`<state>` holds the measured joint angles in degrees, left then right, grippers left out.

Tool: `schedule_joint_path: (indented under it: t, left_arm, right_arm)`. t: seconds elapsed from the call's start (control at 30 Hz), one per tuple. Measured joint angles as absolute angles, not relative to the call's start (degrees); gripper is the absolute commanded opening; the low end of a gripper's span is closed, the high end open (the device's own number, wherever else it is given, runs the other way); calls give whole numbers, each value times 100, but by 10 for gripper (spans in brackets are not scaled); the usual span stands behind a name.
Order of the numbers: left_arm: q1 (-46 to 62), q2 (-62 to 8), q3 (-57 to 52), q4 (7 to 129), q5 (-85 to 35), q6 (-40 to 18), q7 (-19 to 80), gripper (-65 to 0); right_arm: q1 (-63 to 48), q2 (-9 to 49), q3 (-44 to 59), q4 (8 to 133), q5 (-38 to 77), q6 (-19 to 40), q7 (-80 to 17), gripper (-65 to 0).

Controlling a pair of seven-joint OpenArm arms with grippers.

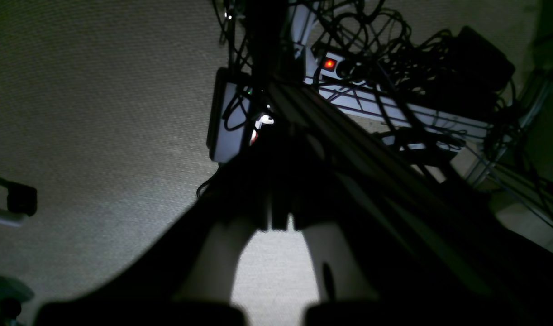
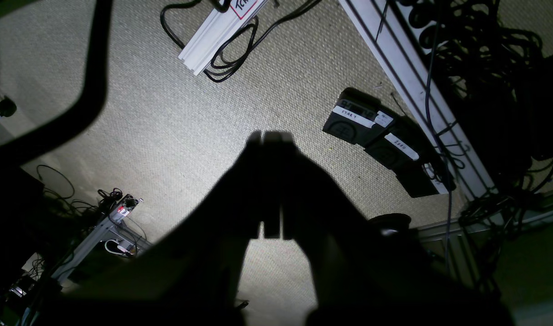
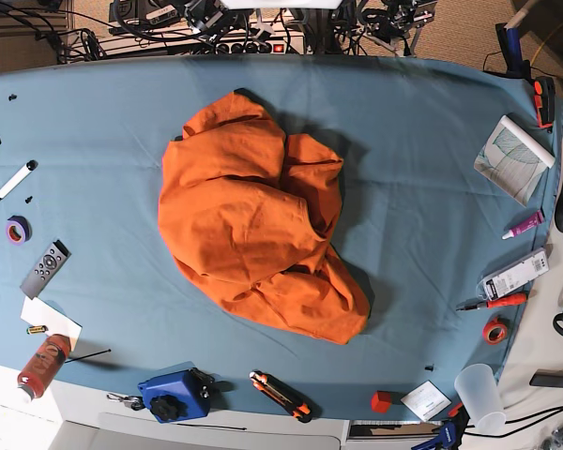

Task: Layout the t-shirt on the table in an organized manner, then fold the t-shirt properly

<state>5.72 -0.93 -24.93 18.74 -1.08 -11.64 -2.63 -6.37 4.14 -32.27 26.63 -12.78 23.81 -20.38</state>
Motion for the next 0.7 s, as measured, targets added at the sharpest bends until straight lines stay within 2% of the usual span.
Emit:
schedule_joint_path:
  t: [0.4,0.57,0.7]
  left_arm:
    - [572,-93,-2493,1874,-108,-1166,-266,-650]
    - [622,-95,-2493,1883,-108,-1699,-268,-650]
    - [904,-84,-2486,2145,-84,-1747,-263,-650]
  right_arm:
    - [-637,414,-3227,2663,-1278,2381,-2038,-650]
    - [-639,419,-3227,2663,-1273,2381,-2128,-650]
    - [-668,462,-3225,2668,-1253,2381,-2510,-650]
